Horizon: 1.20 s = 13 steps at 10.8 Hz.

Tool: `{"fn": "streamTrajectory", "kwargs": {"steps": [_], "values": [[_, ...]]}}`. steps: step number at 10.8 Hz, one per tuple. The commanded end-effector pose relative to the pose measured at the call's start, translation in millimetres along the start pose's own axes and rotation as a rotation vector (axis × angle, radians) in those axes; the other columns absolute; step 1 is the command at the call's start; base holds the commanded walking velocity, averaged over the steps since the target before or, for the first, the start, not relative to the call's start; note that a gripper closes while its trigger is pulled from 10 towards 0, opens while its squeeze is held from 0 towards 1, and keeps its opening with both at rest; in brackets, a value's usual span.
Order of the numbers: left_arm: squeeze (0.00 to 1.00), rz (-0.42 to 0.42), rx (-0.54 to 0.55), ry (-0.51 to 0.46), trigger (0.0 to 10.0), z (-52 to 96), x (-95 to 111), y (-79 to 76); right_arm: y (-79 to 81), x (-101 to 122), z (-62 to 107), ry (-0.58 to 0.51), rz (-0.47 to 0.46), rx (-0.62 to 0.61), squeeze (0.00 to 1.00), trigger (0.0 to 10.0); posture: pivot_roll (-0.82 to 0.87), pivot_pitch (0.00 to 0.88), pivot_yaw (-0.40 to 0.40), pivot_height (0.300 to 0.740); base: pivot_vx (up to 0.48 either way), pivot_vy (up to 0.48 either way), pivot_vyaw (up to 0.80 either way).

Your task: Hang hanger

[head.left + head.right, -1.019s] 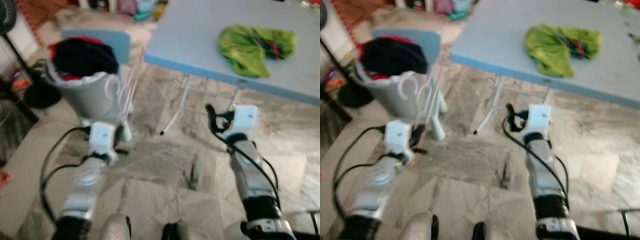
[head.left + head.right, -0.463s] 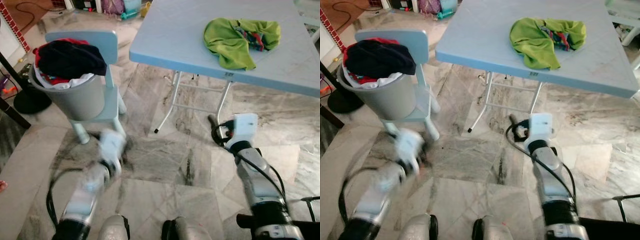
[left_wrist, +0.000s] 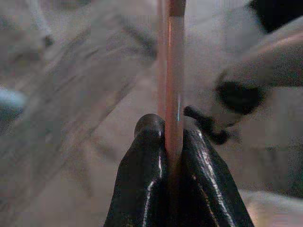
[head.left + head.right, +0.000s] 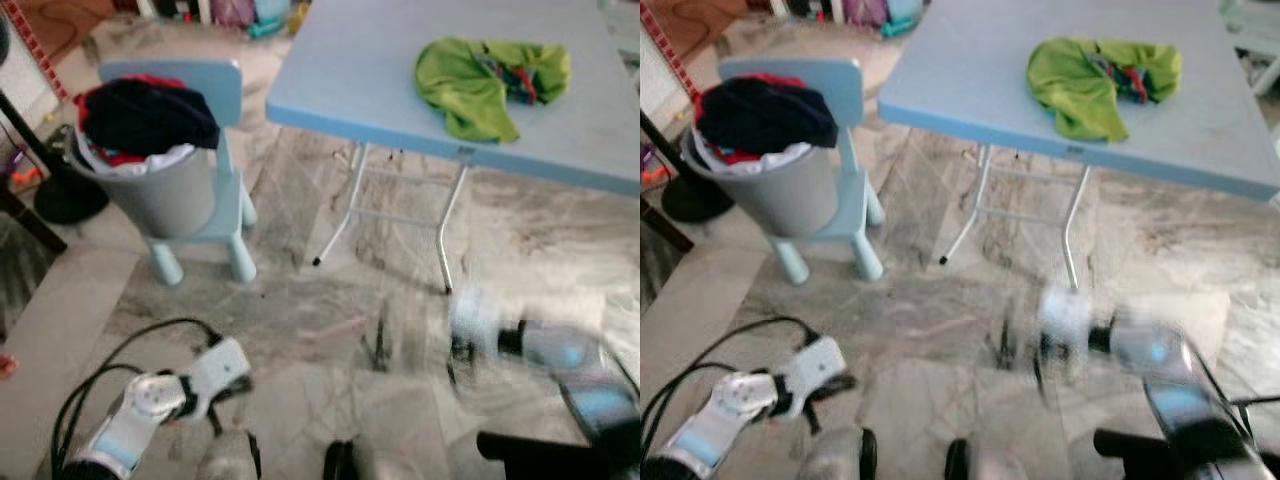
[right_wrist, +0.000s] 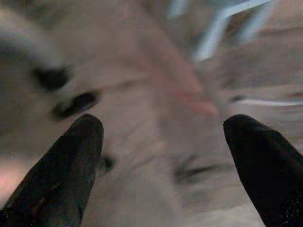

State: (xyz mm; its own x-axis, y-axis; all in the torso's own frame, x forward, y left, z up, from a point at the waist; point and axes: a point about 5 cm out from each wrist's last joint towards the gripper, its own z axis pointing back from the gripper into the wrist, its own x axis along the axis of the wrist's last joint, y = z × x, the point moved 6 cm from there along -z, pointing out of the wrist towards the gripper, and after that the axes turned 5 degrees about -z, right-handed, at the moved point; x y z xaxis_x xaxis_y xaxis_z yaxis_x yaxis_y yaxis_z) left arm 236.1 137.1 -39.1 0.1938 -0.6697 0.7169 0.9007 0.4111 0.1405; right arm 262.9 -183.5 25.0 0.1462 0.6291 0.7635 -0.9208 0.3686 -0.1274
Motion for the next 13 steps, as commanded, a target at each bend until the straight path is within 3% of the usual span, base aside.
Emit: {"fn": "streamTrajectory", "kwargs": {"steps": [1, 3, 5, 6, 7, 10, 13], "values": [[0.00, -0.029, -0.079, -0.046, 10.0, 0.5, 9.7, -11.4, 5.3, 1.6, 2.2, 0.008, 0.036, 0.060, 0.00, 10.0, 0.03, 0.123, -0.063, 0.740, 0.000, 0.000, 0.00], [0.00, -0.059, -0.161, -0.080, 10.0, -0.5, 16.4, -18.9, 14.0, -3.9, -1.5, 0.049, 0.110, 0.138, 0.00, 10.0, 0.03, 0.126, -0.056, 0.740, 0.000, 0.000, 0.00], [0.00, -0.050, -0.233, -0.123, 10.0, -0.9, 31.5, -27.3, 8.0, 14.2, -18.0, -0.027, 0.124, 0.115, 0.00, 10.0, 0.03, 0.125, -0.054, 0.740, 0.000, 0.000, 0.00], [0.00, -0.074, -0.237, -0.137, 10.0, -3.7, 38.3, -27.6, 13.7, 18.5, -25.7, -0.038, 0.123, 0.157, 0.00, 8.7, 0.03, 0.123, -0.051, 0.740, 0.000, 0.000, 0.00], [0.00, -0.085, -0.251, -0.143, 10.0, -5.0, 40.2, -29.5, 19.0, 18.5, -28.3, -0.030, 0.141, 0.208, 0.00, 0.0, 0.03, 0.123, -0.051, 0.740, 0.000, 0.000, 0.00], [0.00, -0.100, -0.273, -0.139, 10.0, -6.5, 42.0, -31.7, 14.0, 19.3, -31.5, 0.013, 0.184, 0.258, 0.00, 0.0, 0.03, 0.121, -0.058, 0.740, 0.000, 0.000, 0.00], [0.00, -0.103, -0.297, -0.141, 10.0, -9.8, 44.2, -37.6, 16.2, 12.2, -31.4, 0.038, 0.170, 0.273, 0.00, 0.0, 0.03, 0.119, -0.065, 0.740, 0.000, 0.000, 0.00]]}}
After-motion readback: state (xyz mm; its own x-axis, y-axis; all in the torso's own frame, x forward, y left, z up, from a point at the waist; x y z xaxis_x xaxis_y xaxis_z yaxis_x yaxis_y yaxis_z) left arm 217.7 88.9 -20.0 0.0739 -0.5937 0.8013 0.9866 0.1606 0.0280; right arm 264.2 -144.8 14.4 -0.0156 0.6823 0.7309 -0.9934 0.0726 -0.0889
